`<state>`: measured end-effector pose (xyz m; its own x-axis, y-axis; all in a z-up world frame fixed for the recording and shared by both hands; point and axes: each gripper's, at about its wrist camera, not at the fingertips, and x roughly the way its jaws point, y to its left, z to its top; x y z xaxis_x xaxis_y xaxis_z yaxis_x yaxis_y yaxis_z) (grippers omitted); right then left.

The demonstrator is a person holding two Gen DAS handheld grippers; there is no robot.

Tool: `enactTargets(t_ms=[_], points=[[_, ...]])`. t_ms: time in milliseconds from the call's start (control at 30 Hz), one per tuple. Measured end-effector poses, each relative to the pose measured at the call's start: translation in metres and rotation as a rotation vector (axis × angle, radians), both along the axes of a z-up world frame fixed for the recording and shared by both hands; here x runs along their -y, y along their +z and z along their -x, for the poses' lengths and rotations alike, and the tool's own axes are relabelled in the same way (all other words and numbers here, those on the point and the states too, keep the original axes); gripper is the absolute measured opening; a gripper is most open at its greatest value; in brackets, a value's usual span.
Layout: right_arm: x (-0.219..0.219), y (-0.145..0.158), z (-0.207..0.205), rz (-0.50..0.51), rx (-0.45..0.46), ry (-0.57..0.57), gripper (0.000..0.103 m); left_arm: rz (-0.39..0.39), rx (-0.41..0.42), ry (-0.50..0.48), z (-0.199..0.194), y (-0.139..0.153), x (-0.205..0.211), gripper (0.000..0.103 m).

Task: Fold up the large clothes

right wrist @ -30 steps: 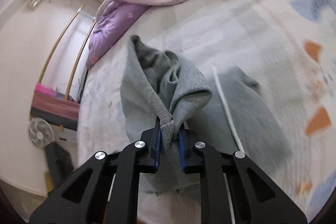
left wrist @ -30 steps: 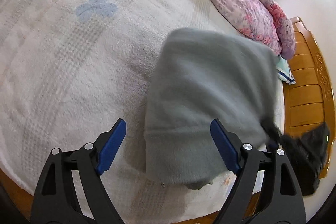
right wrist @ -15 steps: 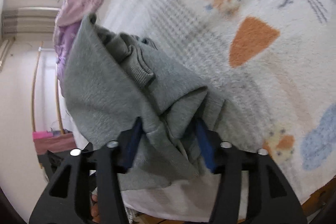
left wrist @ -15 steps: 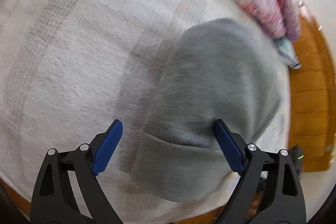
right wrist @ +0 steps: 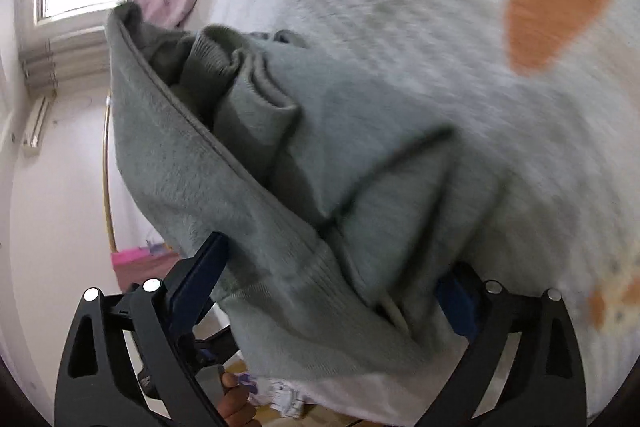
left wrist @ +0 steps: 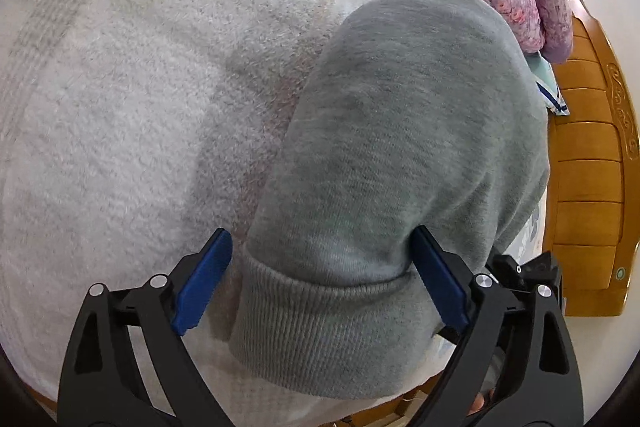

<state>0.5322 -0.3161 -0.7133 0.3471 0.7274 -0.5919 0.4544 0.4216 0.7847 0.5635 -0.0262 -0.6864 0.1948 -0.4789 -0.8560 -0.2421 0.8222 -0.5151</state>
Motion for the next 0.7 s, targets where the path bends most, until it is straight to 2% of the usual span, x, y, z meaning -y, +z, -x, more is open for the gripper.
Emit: enactTargets(t_ms=[100, 133, 167, 233, 333, 400, 500, 567, 633, 700], points=[[-0.009, 0.004, -0.012, 0.021, 0.012, 0.010, 0.088, 0.054, -0.035, 0.037, -0.002, -0.010, -0.005, 0.092], [-0.011, 0.006, -0.012, 0.025, 0.016, 0.015, 0.077, 0.047, -0.024, 0.031, -0.002, -0.010, -0.004, 0.089], [-0.014, 0.007, -0.015, 0.012, 0.022, 0.026, 0.072, 0.032, -0.006, 0.012, -0.003, -0.007, -0.001, 0.078], [-0.017, 0.009, -0.018, 0.021, 0.021, 0.051, 0.057, -0.005, 0.002, -0.007, -0.004, -0.001, 0.004, 0.073], [-0.019, 0.026, -0.025, 0.077, 0.054, 0.101, 0.041, -0.035, 0.027, -0.019, -0.002, 0.012, 0.006, 0.060], [-0.017, 0.048, -0.025, 0.142, 0.094, 0.136, 0.035, -0.044, 0.057, -0.022, 0.000, 0.028, 0.012, 0.057], [-0.007, 0.093, -0.034, 0.242, 0.210, 0.178, 0.028, -0.041, 0.120, -0.014, 0.003, 0.054, 0.026, 0.054], [0.007, 0.118, -0.044, 0.262, 0.282, 0.197, 0.026, -0.043, 0.184, 0.000, -0.004, 0.076, 0.044, 0.053], [0.025, 0.145, -0.057, 0.309, 0.379, 0.217, 0.026, -0.004, 0.229, 0.029, -0.011, 0.092, 0.061, 0.052], [0.042, 0.167, -0.063, 0.371, 0.439, 0.221, 0.026, 0.030, 0.282, 0.021, -0.028, 0.105, 0.091, 0.052]])
